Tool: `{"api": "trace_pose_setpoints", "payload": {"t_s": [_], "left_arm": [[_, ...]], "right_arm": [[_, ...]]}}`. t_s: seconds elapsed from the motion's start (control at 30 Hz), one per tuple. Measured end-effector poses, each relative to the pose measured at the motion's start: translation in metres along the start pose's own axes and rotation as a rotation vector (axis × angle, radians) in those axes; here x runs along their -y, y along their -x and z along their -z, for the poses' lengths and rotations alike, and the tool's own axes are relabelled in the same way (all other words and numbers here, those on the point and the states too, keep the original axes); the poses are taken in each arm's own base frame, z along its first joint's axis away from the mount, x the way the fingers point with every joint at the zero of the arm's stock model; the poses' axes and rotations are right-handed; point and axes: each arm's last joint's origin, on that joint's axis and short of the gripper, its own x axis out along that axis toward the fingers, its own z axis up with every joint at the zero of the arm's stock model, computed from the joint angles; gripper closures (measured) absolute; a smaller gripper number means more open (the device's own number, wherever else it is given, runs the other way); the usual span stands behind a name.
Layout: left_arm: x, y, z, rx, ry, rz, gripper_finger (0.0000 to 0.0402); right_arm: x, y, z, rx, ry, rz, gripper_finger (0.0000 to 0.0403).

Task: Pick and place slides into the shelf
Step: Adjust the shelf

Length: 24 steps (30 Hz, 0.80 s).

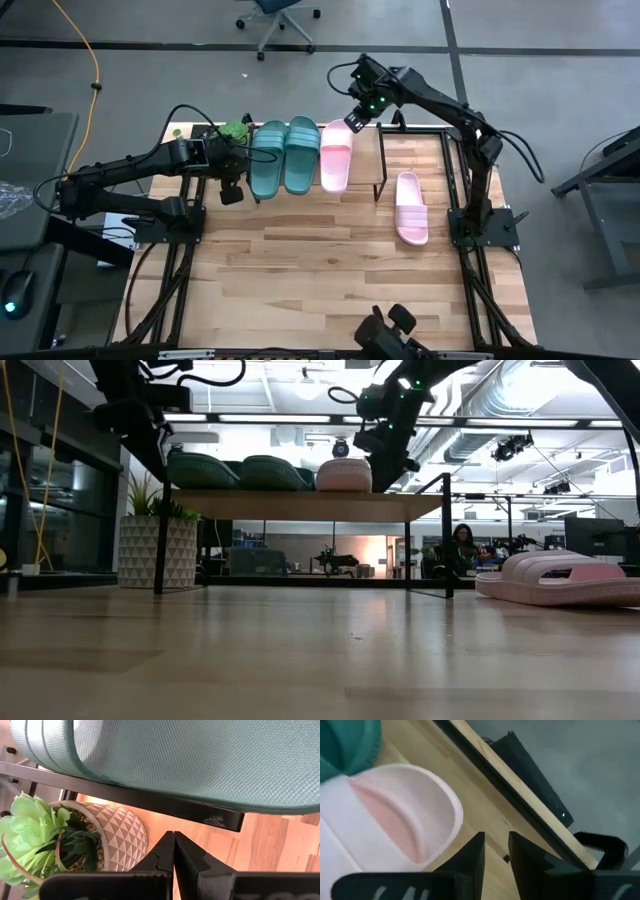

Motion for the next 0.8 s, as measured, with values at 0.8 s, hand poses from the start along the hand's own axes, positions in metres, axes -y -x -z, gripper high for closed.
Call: {"api": "trace_pose_setpoints", "payload": {"t_s": [0.8], "left_arm": [[0.0, 0.0, 0.0, 0.0, 0.002, 0.007, 0.0402]], "right_arm": [[-0.015, -0.027, -0.003, -0.031, 0.048, -0.035, 0.0324]]}}
